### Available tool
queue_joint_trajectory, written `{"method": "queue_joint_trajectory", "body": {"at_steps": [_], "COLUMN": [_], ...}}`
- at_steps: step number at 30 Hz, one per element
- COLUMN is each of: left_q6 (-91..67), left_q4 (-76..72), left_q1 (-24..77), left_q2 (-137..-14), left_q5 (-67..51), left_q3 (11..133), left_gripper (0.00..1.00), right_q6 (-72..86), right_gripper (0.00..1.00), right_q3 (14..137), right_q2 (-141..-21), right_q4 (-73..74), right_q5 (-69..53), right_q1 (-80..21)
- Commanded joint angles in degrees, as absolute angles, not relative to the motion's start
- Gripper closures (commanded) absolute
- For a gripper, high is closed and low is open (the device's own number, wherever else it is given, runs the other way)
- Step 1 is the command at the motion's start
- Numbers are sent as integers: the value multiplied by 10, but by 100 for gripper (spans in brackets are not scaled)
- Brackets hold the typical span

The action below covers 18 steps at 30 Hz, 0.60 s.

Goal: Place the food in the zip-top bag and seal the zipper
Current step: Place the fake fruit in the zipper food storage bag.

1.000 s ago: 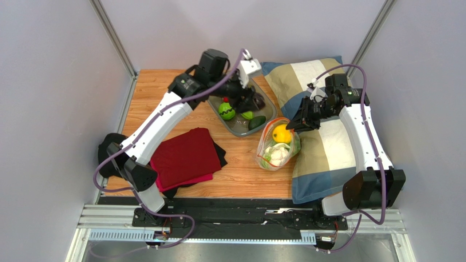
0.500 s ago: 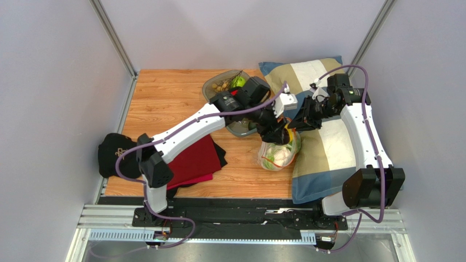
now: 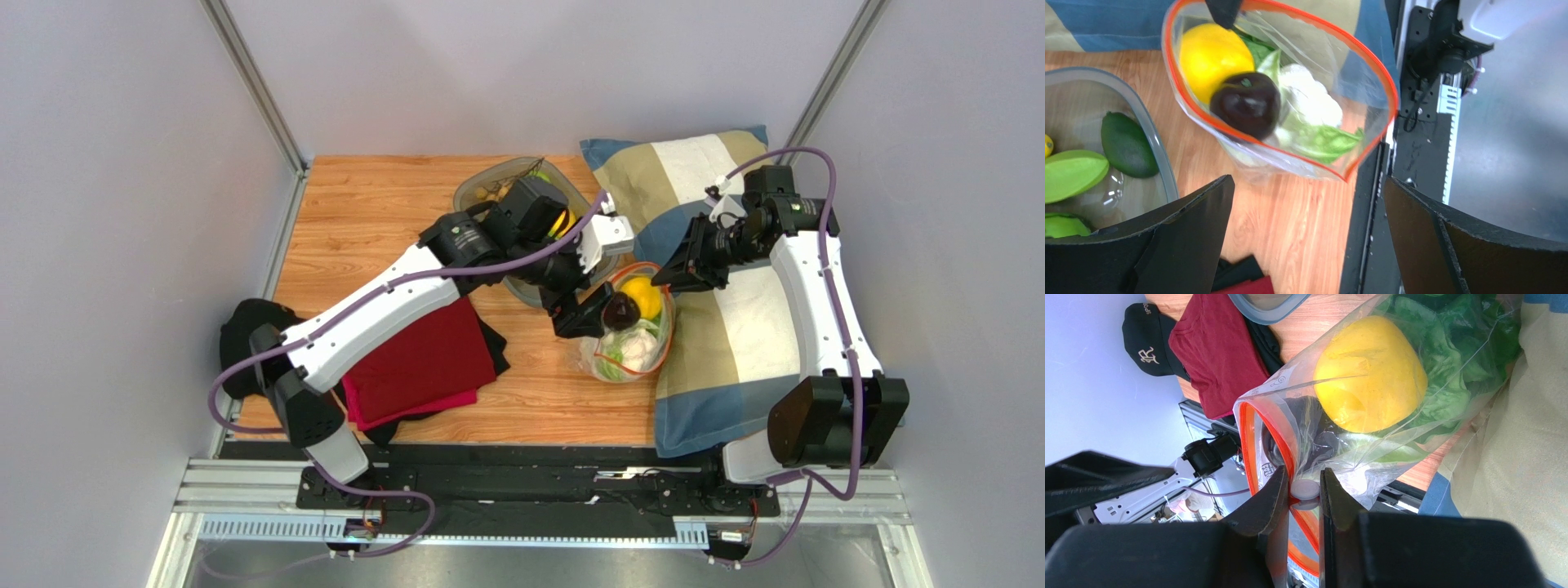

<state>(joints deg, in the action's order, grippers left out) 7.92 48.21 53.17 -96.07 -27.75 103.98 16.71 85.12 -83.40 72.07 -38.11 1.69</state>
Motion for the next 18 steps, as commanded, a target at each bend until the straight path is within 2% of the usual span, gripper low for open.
{"method": "queue_joint_trajectory", "body": {"at_steps": [1,8,14,17,18], "left_q6": [94,103,83,81,81], "left_q4": [496,457,454,479,485], "left_q1": [546,613,634,635,635], "left_q2": [-928,-939,-999,-1033,-1037], "left_q5": [-271,-184,-132,-106,-102], "left_q3": [982,957,998,1035,1043], "left_gripper": [1,2,12,22,34], "right_q6": [180,185,185,185,185], "right_gripper": [100,100,100,100,100], "right_q3": [848,845,842,844,845], "right_q2": [-824,-824,-820,-819,-819], "right_q4": [701,700,698,699,699], "right_q5": [-396,-396,-394,-393,-394], "right_q1": [19,19,19,19,19]}}
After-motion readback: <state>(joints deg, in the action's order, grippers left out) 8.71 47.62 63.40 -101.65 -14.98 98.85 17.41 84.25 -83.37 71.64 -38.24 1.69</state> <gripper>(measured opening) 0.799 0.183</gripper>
